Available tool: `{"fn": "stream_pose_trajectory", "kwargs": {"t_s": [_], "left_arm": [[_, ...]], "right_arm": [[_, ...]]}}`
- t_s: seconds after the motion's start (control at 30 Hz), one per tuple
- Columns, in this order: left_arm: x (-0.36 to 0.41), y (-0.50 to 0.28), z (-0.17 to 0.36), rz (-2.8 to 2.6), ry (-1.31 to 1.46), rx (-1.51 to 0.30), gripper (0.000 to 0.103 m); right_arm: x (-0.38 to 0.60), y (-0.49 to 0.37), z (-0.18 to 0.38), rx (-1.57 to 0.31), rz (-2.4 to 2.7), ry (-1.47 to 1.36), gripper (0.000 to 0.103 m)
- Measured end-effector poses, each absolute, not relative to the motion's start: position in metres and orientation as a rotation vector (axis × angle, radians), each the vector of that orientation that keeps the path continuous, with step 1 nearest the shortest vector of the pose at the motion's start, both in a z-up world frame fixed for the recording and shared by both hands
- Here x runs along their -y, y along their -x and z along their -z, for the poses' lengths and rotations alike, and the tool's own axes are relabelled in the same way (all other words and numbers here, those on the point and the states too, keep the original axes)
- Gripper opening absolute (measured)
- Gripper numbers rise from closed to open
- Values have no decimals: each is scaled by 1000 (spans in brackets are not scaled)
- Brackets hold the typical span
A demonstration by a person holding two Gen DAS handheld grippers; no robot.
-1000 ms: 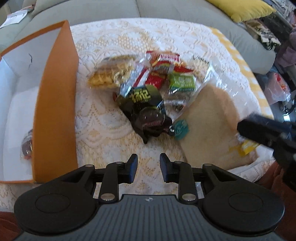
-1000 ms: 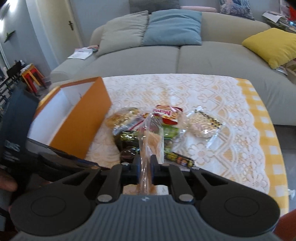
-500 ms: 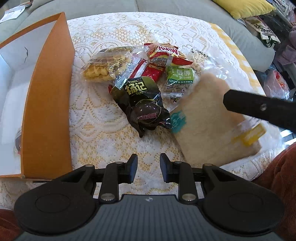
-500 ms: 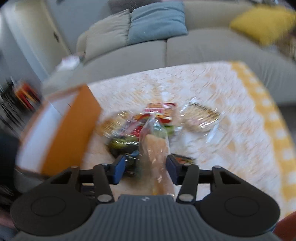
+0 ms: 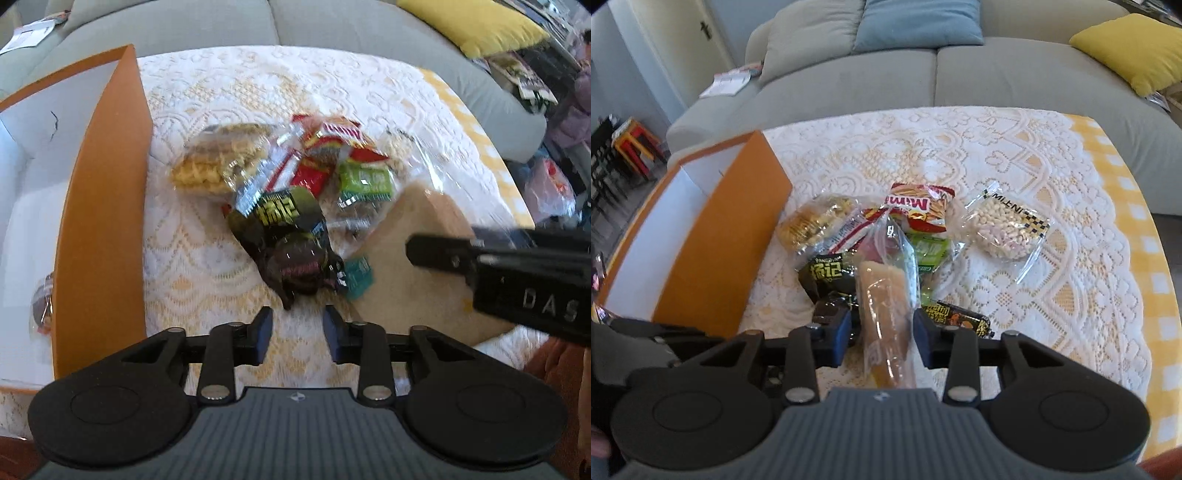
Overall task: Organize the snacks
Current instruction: 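Lift the bread bag with right while left grasps the black snack bag, then carry the black bag with left while right carries the bread bag over the box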
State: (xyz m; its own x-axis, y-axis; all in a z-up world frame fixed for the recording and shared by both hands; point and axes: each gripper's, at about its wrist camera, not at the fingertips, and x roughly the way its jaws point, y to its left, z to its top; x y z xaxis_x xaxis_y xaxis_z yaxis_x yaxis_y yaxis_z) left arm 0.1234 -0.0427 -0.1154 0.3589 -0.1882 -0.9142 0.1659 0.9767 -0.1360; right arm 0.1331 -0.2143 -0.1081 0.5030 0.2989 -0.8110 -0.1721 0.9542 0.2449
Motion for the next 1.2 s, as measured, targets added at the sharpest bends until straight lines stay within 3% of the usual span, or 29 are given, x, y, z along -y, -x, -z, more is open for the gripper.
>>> {"fn": "stream_pose_trajectory", "kwargs": {"t_s": [0.1,0.23,0.3,0.5,0.63,0.9,1.2], "left_arm": [[39,-131,117,215,56,-1179,42],[37,-140,121,199,86,-1180,53],[38,-144,124,194,96,-1184,62],[49,-155,139,167,107,-1221,63],[56,-161,148,155,91,-1236,64],[64,-170,160,147,55,-1251,76],[70,-163,157,181,-14,-1217,65]], "right_arm": [[219,-134,113,-1010,-275,-123,26],[232,-123,101,-959,-230,-120,23],[234,-115,89,-893,-196,-77,23],[229,-119,96,-903,-238,3,24],[238,-124,97,-932,-272,-71,28],[261,-132,112,-1009,-277,-279,33],[267,-127,109,-1004,-251,-279,24]]}}
